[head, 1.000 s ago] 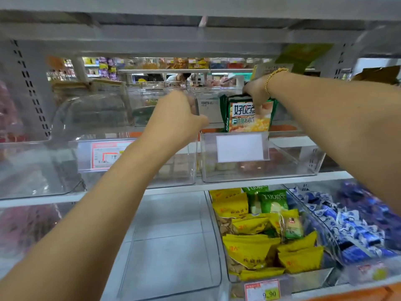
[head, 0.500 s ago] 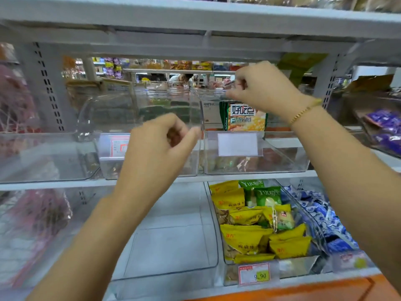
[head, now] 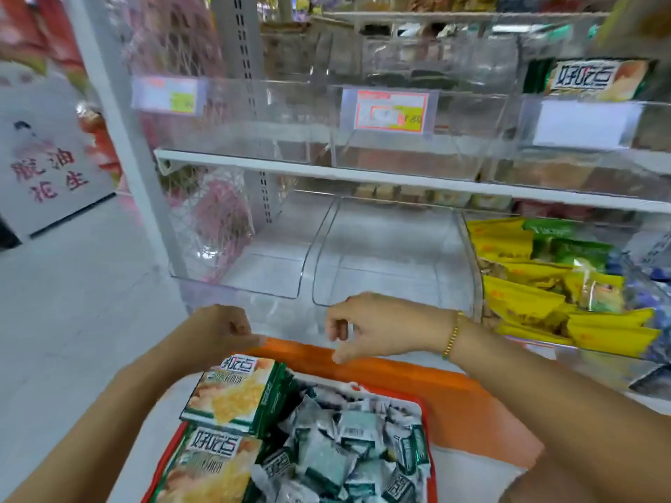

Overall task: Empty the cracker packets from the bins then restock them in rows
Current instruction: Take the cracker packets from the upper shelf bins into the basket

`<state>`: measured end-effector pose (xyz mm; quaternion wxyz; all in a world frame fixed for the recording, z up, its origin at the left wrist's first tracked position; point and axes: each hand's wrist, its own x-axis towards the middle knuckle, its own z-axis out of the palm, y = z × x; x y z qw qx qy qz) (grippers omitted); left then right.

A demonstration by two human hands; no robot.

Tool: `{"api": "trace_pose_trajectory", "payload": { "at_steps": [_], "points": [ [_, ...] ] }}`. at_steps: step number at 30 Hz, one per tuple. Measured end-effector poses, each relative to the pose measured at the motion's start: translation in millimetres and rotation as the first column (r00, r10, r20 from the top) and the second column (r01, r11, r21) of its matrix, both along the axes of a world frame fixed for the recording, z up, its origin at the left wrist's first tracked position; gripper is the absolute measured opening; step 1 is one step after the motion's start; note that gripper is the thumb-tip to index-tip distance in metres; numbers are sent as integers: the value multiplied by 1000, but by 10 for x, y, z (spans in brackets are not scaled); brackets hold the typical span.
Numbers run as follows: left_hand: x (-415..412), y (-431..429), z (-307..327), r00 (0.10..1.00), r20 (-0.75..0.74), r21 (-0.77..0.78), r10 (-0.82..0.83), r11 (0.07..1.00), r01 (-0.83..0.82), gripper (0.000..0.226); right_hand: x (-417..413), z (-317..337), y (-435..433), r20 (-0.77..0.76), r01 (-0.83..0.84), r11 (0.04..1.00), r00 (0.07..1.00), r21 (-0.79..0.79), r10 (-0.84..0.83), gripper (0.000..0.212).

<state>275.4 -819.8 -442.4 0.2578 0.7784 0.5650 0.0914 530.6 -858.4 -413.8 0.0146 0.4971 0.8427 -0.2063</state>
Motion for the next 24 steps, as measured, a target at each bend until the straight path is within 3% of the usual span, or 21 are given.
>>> {"api": "trace_pose_trajectory", "payload": {
  "at_steps": [4,6,8,10,13,16,20,24],
  "points": [
    [-492,66,-605,977,-60,-135,203,968,-210,23,-326,-706,334,27,94,970,996,-222,-91,54],
    [-681,83,-862,944,-101,-221,313,918,-328,45,-494,-1040,453,-63,209,899,966,-386,-251,61],
    [-821,72,-992,903,-105,-376,417,824,-424,51,-690,-1322,515,-178,301,800,877,-519,-446,62],
    [-972,46,-1102,824,-18,-573,566,670,-473,34,-870,-1489,557,-219,365,745,802,-558,-556,81],
    [-1108,-63,-1204,718,70,-812,692,458,-362,35,-1069,-1608,609,-220,380,722,780,-578,-586,87],
    [-1087,-79,-1323,647,121,-903,753,355,-244,51,-1140,-1708,663,-201,369,627,732,-686,-651,92],
    [-853,-147,-1383,584,171,-935,794,318,-159,47,-1151,-1763,723,-235,315,440,518,-841,-822,81],
    [-768,-172,-1509,447,202,-940,871,300,-160,51,-1180,-1743,760,-217,310,370,433,-876,-875,80]
  ]
}}
